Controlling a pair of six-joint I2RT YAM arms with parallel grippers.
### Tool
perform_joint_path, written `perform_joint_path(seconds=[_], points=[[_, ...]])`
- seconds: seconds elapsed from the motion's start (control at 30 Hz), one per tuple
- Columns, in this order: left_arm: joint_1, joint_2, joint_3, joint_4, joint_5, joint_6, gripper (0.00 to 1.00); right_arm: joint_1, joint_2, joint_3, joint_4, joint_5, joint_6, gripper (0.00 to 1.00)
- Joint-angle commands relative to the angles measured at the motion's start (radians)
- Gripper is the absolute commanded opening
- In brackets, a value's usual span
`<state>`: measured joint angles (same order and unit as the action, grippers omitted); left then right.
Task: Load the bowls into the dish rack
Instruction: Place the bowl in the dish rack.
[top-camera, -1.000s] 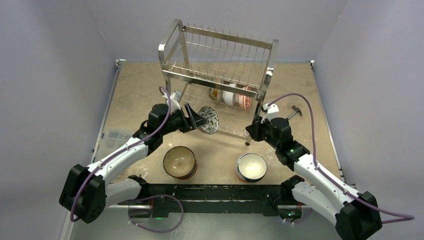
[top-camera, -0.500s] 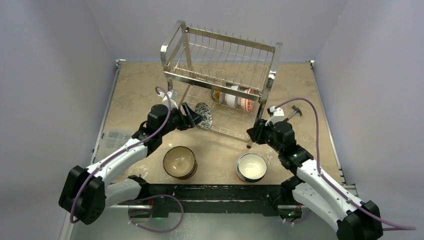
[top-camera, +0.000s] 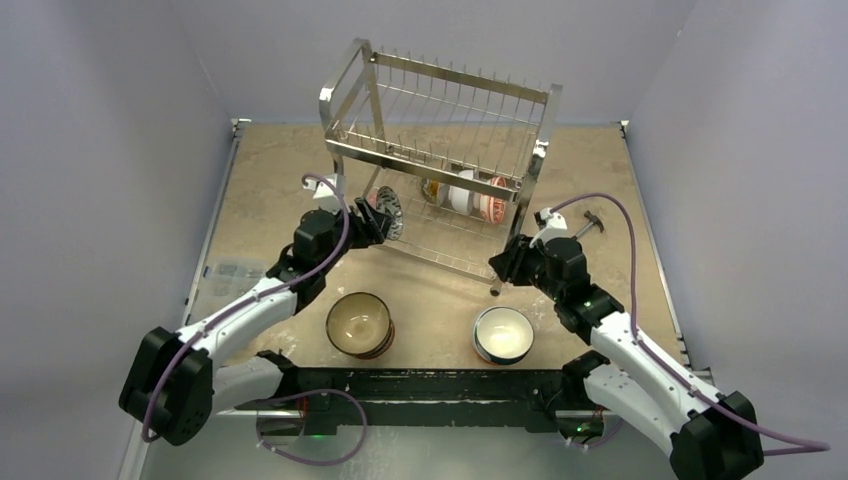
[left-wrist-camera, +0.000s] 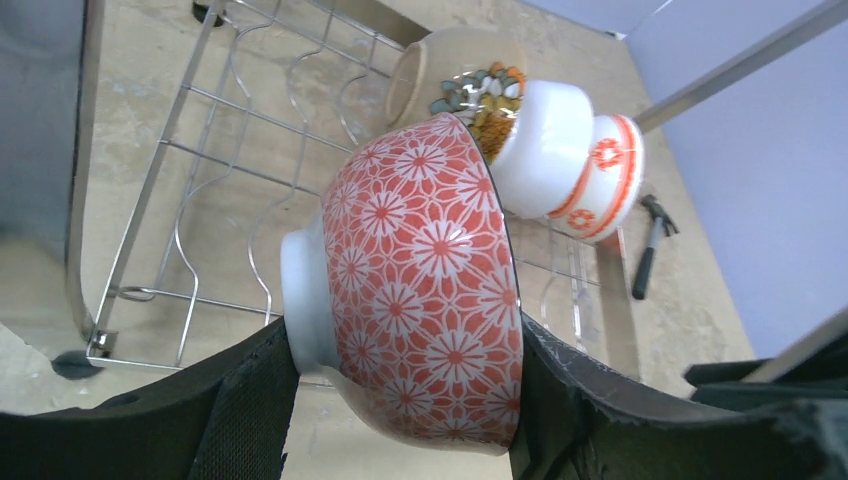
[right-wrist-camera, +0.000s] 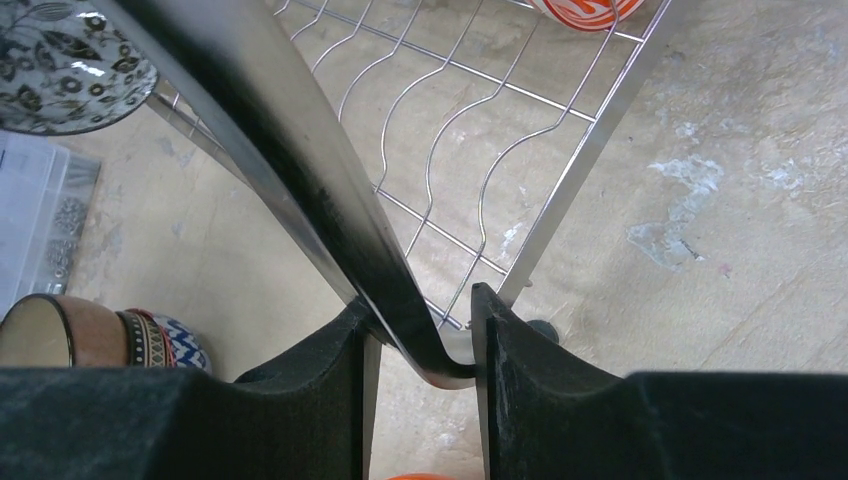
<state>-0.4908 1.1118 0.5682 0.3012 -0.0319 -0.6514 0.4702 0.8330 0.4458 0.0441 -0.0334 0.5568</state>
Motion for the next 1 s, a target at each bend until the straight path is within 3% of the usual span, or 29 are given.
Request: perform_joint_path(seconds=[0.0,0.53,0.8,0.97], points=[[0.008,0.077,0.057,0.151,-0.065,0.097,0.0,0.001,0.042,0.01,-0.047,-0.032,0.079,0.37],[0.008,0.35,0.073,0.488,-0.11,0.314,0.0,0.001,0.038,0.027,-0.073,-0.014,0.048,0.36],[0.008,0.322,0.111,0.352,-0.142,0.281,0.0,0.001,0.02,0.04,-0.091,-0.004,0.045,0.36],[0.008,0.273,0.134,0.182,-0.177,0.15,0.23,0.001,0.02,0.044,-0.09,-0.009,0.044,0.36]])
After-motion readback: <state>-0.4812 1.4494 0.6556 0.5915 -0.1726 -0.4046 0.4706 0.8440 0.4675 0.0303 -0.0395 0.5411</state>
